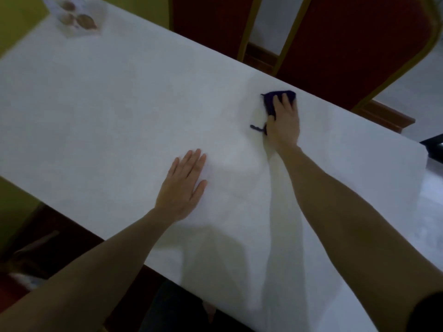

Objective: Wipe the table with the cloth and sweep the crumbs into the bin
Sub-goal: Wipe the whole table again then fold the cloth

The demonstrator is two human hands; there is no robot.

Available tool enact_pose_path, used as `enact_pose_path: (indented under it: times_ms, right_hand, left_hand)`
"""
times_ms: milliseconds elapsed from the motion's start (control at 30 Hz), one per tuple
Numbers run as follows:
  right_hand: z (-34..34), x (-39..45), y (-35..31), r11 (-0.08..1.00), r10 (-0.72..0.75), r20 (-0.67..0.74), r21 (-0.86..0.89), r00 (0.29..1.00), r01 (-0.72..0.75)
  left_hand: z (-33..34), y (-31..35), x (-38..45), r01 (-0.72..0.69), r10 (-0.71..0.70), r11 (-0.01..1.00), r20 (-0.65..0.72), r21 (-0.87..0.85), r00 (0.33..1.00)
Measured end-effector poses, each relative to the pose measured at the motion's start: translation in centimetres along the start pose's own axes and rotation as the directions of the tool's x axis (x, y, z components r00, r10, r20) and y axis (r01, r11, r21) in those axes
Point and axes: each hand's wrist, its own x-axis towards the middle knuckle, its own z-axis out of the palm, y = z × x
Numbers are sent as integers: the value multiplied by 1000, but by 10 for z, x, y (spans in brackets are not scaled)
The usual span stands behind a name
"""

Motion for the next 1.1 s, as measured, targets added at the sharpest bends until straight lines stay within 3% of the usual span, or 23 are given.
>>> enact_pose_path:
  times_ms: [67,133,167,233,367,500,600,667,800,933,1100]
  right_hand:
    - [13,-12,-36,978,-206,17,-25,978,207]
    - [29,-45,-59,903,-430,-19,-25,903,429]
    - [36,-67,-66,881,-472,10,8,881,472]
    - [40,-116,-66,892,-453,112,55,885,450]
    - [23,-190,-24,931,-355,104,-53,929,361]
    - [-4,-205,21,996,-7,-22,-90,1000,5]
    - [-6,-168,14,966,253,-137,-20,958,-258]
    - [6,-141,-10,944,328,-179,13,928,-331]
    - [45,-138,-80,986,166,-131,-5,977,-168]
    - [70,-209,-134,999,-43,-83,-30,996,40]
    - [64,-318,-119,997,-59,-21,-42,998,58]
  left_hand:
    - [-9,-30,-4,47,-46,998,-9,48,999]
    - [-16,-59,-10,80,-81,992,3,103,997]
    - [-18,-70,-13,83,-85,989,13,122,996]
    - [-20,-82,-17,71,-75,988,27,135,997]
    - [-21,-83,-18,52,-56,989,22,138,998]
    - [-20,-86,-19,53,-58,988,33,142,998]
    - [-20,-86,-18,47,-53,989,39,141,998]
    - [-20,-86,-19,42,-48,990,37,134,998]
    - [-20,-88,-19,35,-40,992,38,119,998]
    - [-21,-90,-21,21,-26,993,40,114,999]
    - [-19,-91,-20,24,-27,996,33,87,999]
